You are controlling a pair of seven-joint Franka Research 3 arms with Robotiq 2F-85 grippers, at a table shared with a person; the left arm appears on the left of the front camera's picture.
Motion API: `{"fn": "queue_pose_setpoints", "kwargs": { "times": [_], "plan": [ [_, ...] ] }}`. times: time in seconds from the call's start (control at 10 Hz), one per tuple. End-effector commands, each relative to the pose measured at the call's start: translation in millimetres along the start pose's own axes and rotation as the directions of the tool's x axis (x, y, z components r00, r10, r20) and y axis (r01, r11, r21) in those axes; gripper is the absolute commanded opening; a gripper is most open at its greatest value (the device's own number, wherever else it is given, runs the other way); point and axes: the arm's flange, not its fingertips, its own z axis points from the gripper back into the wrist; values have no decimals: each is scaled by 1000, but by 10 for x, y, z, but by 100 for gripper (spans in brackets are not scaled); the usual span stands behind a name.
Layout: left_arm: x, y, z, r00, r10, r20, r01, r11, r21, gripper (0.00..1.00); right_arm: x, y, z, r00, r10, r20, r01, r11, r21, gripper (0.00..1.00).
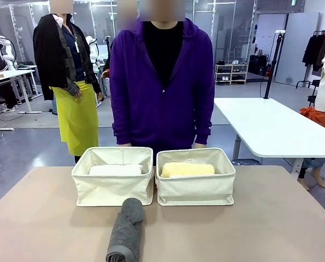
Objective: Divide the towels into two baskets.
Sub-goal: Pick up one hotel-folded towel from the bottom of the table and place it in the Fabric basket indicated by the person.
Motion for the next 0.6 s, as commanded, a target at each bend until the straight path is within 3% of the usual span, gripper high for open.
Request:
{"fn": "queue_pose_setpoints", "kwargs": {
  "times": [0.0,0.1,0.5],
  "plan": [
    [-26,-43,28,1000,-9,-2,9,1000,-9,100,-115,-69,7,996,-54,77,50,998,45,100],
    [-26,-43,28,1000,-9,-2,9,1000,-9,100,-141,-111,-11,996,-86,32,85,995,50,100],
    [-26,-43,28,1000,-9,-2,9,1000,-9,100,-210,-162,79,996,-69,54,67,997,26,100]
  ]
}}
